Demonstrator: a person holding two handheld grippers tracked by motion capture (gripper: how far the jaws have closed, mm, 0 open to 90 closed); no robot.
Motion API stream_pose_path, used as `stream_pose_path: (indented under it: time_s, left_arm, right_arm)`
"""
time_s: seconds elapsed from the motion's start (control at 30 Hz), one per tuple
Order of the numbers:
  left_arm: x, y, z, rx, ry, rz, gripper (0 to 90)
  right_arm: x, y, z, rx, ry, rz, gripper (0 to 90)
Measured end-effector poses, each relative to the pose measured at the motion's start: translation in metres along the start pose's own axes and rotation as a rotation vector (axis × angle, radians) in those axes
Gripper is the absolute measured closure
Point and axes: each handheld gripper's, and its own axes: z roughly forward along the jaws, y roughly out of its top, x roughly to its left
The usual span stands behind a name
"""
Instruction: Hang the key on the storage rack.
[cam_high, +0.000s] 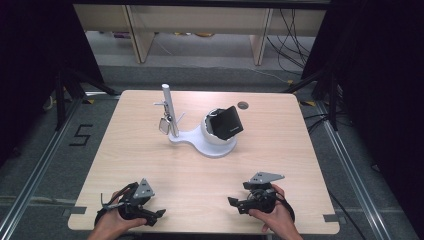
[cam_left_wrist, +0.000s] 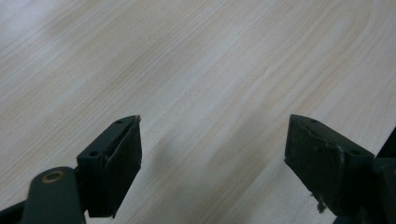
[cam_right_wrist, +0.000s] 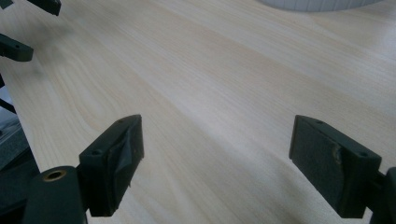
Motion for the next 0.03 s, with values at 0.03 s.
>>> stream_pose_path:
  time_s: [0.03]
  left_arm:
    - [0.0008, -0.0008, 0.0008, -0.015, 0.009, -0.007, 18.6]
  right_arm:
    - [-0.0004, 0.0000, 0.0003, 0.006, 0.000, 0.001, 18.3]
